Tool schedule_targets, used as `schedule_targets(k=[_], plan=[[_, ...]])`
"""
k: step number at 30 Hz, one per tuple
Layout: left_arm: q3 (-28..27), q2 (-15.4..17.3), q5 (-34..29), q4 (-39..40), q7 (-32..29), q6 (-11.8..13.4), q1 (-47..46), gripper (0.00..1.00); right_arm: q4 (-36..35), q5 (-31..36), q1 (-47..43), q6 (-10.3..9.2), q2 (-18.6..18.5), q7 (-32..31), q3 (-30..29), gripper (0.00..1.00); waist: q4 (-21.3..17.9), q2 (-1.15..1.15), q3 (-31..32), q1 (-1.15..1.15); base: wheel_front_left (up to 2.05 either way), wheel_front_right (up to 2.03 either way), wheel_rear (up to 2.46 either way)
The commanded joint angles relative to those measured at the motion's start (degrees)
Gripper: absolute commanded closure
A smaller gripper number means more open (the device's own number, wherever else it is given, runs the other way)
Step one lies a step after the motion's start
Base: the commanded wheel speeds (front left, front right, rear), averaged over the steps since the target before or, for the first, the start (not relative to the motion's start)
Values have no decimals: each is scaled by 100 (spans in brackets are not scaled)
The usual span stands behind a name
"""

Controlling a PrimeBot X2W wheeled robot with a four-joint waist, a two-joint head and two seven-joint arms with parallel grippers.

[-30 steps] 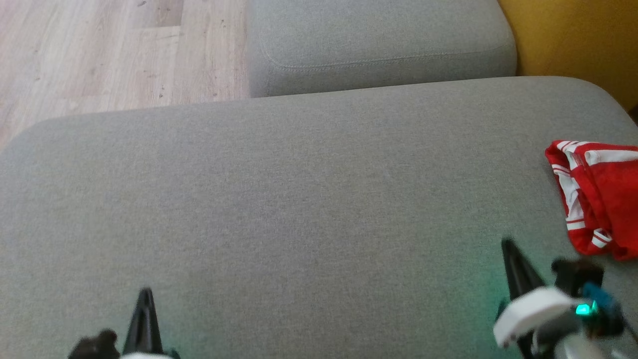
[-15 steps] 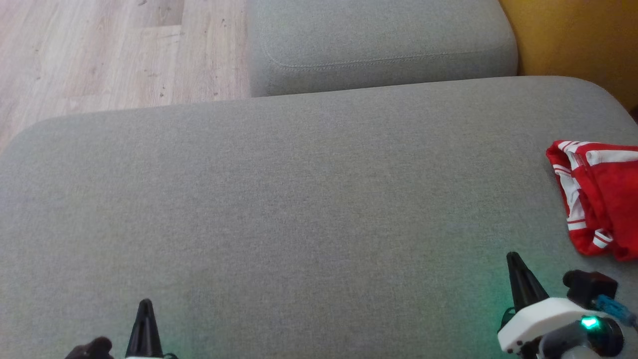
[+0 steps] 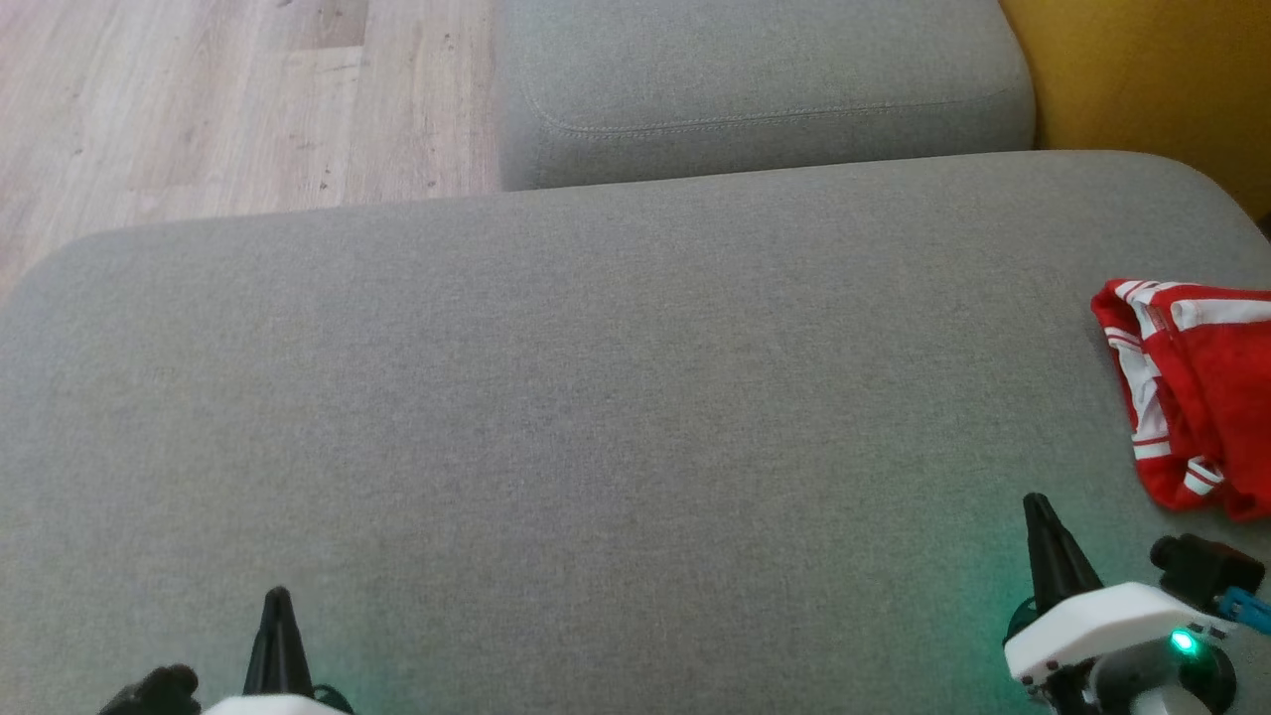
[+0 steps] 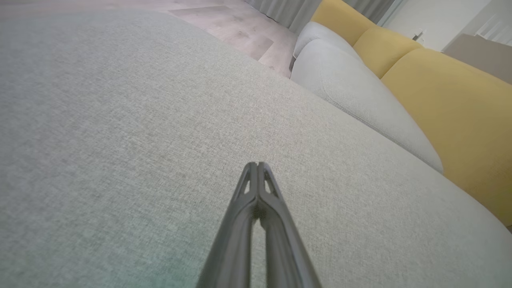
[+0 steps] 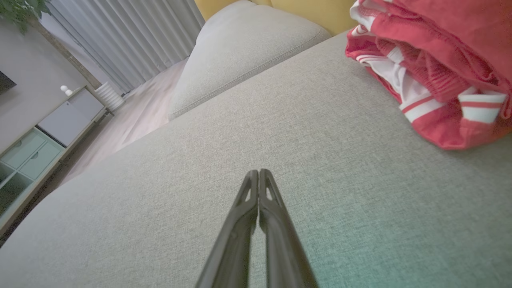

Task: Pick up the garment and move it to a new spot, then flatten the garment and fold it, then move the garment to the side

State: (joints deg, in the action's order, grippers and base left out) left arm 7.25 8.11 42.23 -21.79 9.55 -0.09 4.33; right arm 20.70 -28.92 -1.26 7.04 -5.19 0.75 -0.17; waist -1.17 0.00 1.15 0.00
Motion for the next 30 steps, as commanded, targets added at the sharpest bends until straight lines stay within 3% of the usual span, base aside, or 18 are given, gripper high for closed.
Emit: schedule_targets(k=[1,30], plan=[[-147,19,100,201,-34,-49,-302,100,-224,-140,328,12,-5,-3,-20,100,1,0,-1,0,0,0,0],[-535,-152,1637,381,-529,-266,-538,100,-364,-2083,459,22,69,-231,-215,100,38,0,-42,0,0,0,0]])
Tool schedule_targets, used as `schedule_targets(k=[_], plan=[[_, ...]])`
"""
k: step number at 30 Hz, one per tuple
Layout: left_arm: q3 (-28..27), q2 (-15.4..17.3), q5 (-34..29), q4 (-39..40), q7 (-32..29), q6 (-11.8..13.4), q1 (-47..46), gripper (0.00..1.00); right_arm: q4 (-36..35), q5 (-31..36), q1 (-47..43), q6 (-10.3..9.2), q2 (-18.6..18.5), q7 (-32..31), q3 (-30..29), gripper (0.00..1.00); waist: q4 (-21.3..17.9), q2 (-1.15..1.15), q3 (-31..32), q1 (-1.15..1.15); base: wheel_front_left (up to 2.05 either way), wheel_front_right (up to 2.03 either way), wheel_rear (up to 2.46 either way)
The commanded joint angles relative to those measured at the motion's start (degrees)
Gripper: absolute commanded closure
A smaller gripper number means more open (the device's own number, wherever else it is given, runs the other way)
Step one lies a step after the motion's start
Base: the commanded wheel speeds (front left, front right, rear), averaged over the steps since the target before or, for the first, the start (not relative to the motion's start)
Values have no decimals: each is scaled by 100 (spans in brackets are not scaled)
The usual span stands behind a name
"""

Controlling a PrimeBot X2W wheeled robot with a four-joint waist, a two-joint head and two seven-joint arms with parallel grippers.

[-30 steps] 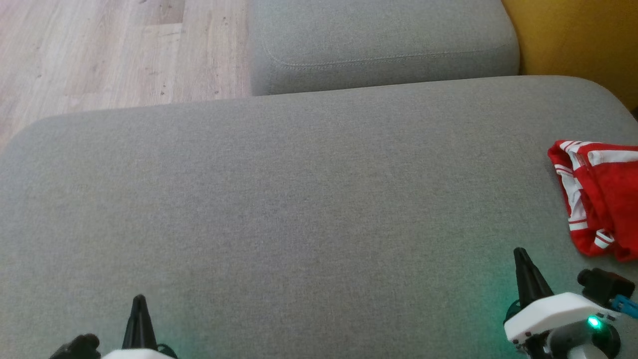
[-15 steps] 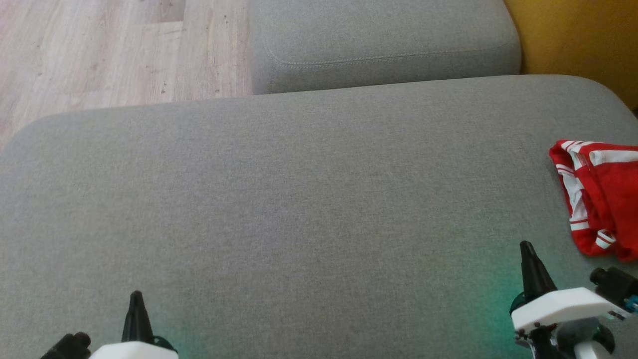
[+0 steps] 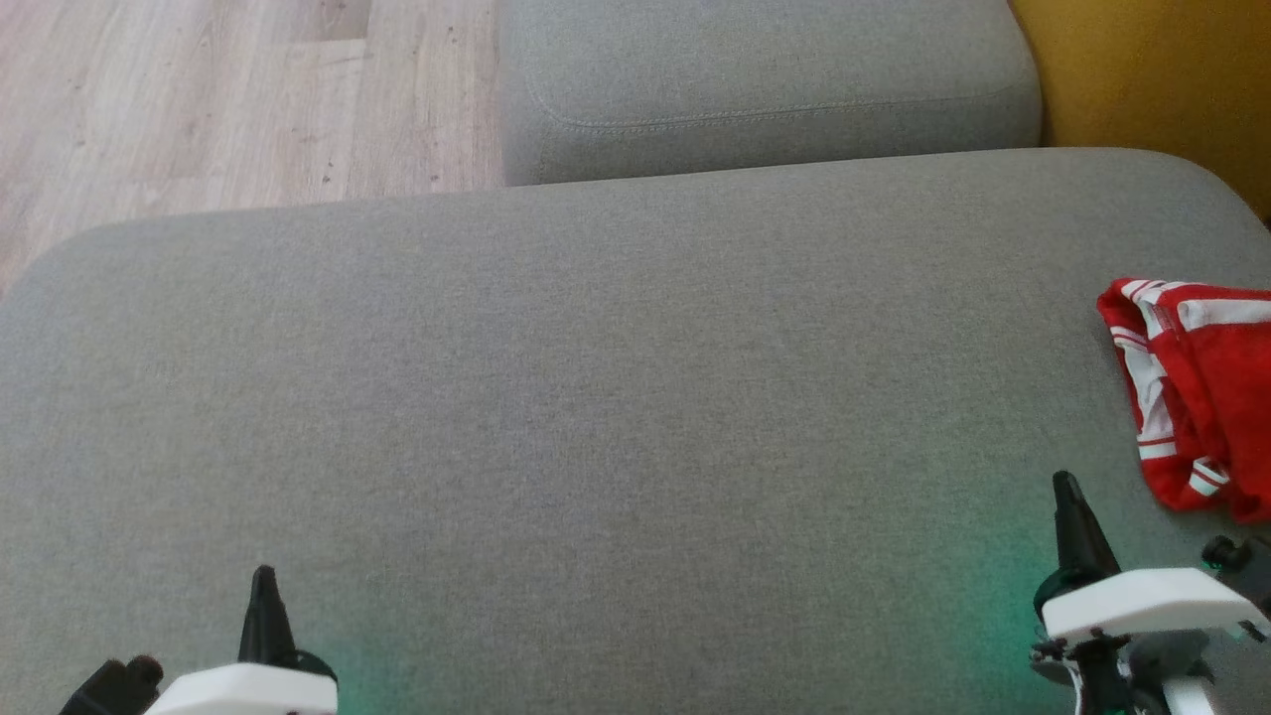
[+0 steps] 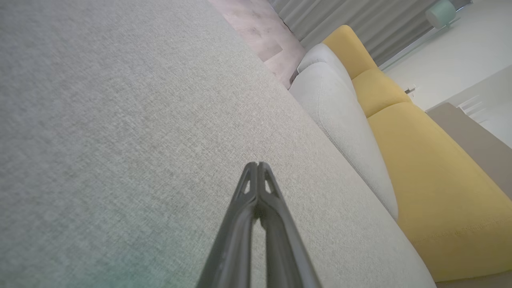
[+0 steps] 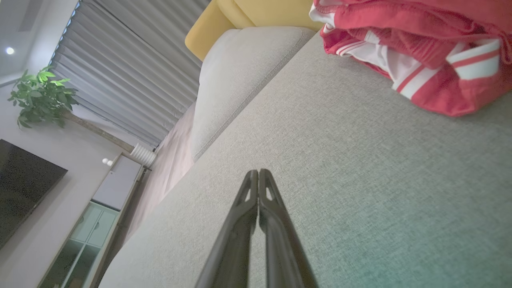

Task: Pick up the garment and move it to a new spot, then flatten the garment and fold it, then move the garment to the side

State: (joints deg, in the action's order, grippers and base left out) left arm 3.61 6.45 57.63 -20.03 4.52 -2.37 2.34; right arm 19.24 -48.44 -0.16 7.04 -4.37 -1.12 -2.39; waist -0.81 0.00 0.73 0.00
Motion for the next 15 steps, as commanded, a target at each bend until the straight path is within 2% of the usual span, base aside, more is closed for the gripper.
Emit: schedule_targets(k=[1,15], plan=[[-184,9,148,211,-43,-46,-346,100,-222,-195,353,22,-11,-52,1,100,2,0,-2,0,0,0,0],[-353,-65,815,289,-257,-140,-449,100,-283,-1039,410,27,21,-150,-84,100,18,0,-20,0,0,0,0]])
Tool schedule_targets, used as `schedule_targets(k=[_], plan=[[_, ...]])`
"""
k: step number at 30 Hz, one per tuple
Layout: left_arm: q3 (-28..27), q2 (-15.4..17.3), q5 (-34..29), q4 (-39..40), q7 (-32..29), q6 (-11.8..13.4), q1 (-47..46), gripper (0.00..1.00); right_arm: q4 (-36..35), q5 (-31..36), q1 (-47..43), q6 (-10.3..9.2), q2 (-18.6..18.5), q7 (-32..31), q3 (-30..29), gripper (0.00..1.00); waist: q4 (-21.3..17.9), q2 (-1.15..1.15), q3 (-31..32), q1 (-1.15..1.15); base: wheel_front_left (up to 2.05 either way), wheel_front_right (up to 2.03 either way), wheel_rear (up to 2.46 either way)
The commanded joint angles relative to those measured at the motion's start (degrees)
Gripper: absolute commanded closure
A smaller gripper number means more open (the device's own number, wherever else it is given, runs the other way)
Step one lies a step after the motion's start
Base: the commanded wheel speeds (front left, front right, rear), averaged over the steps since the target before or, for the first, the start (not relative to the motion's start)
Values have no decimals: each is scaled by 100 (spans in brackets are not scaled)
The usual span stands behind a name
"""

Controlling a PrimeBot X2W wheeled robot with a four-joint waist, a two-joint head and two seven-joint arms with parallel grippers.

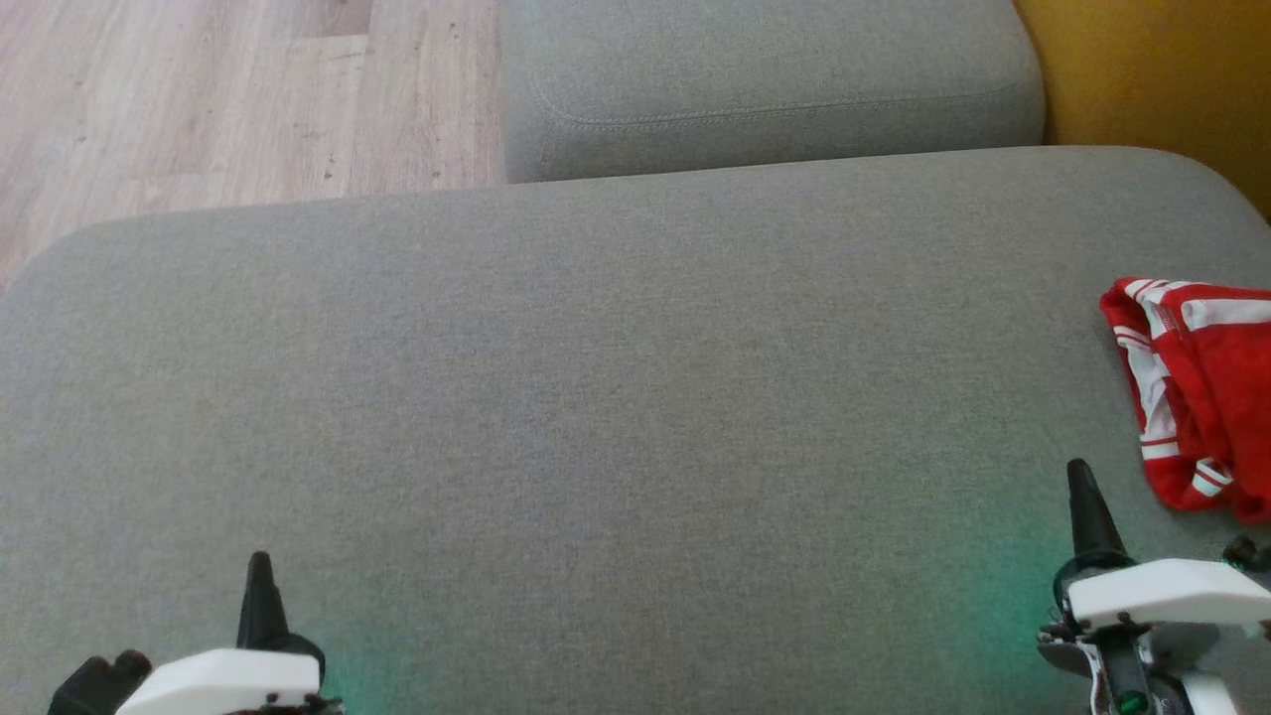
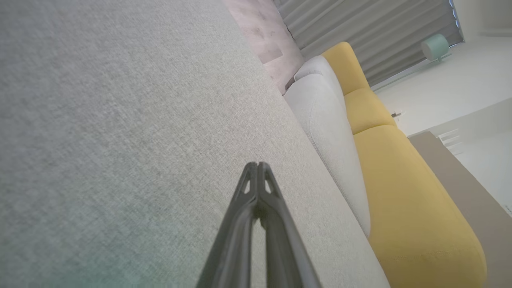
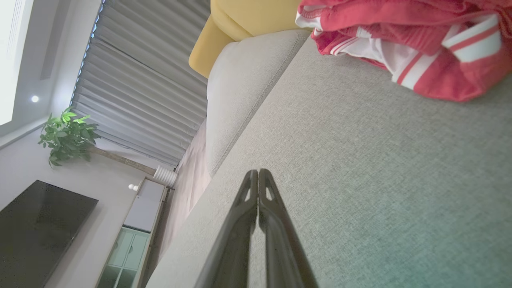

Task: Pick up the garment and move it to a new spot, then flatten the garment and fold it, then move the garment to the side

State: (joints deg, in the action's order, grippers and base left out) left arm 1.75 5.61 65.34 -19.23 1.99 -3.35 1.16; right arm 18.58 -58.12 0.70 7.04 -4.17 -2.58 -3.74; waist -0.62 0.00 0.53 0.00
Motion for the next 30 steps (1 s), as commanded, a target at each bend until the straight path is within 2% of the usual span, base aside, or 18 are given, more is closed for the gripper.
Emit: schedule_targets(k=[1,30], plan=[[-180,14,95,215,-21,-50,-339,100,-222,-136,329,27,4,-12,45,100,1,0,-1,0,0,0,0],[-554,-151,1583,388,-498,-259,-567,100,-356,-2016,455,38,76,-231,-142,100,36,0,-41,0,0,0,0]])
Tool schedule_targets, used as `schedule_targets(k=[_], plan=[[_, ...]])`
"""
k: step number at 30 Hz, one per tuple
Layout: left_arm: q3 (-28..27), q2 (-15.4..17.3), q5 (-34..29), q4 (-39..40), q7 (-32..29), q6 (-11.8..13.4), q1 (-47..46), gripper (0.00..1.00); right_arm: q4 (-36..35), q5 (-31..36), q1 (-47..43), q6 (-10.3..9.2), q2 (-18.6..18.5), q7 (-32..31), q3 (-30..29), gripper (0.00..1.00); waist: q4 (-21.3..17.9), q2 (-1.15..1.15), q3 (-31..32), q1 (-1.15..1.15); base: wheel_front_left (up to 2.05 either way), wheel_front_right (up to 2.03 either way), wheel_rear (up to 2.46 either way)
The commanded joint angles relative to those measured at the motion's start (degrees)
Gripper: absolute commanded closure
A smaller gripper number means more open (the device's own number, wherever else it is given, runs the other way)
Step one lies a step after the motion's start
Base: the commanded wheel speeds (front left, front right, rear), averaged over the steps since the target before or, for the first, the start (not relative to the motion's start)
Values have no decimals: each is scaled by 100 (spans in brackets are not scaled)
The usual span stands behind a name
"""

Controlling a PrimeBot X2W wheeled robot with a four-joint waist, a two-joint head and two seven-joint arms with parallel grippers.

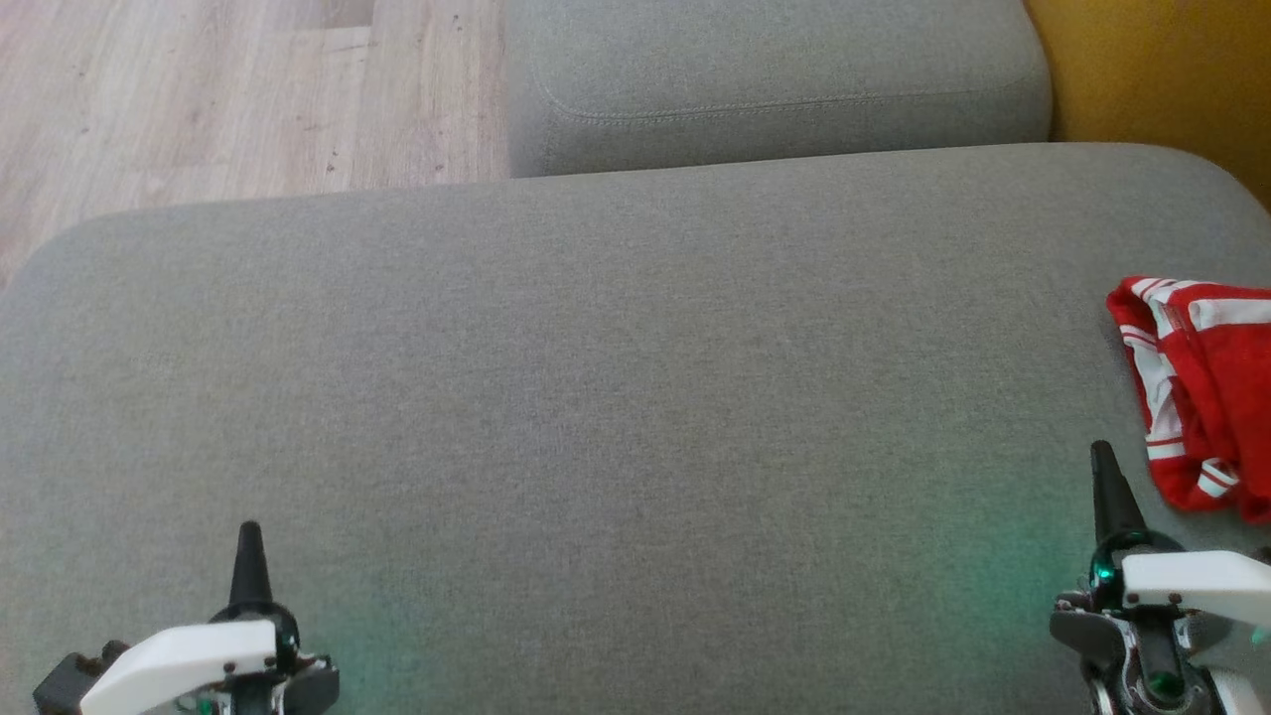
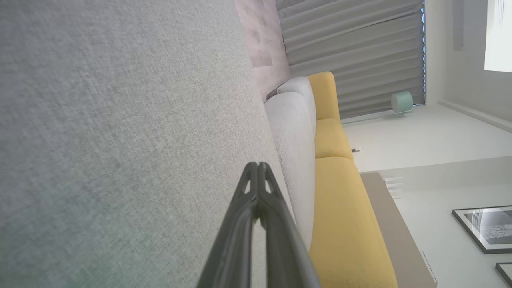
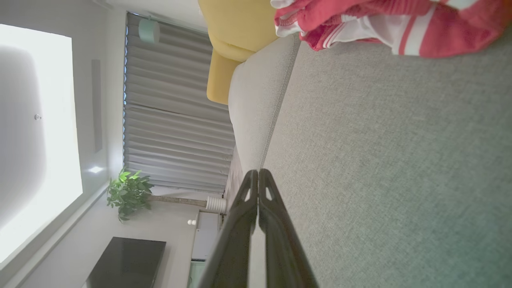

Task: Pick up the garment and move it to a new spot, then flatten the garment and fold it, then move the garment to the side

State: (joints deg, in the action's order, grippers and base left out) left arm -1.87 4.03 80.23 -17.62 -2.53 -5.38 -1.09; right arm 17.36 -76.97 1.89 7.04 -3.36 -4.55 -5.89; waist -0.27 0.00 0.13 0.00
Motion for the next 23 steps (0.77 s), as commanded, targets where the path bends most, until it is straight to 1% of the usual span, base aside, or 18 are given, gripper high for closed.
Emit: schedule_targets(k=[1,23], plan=[[-204,1,146,233,-62,-63,-350,100,-239,-196,340,38,-3,-41,67,100,2,0,-2,0,0,0,0],[-467,-115,1192,355,-397,-211,-511,100,-334,-1519,429,45,48,-195,-64,100,27,0,-30,0,0,0,0]])
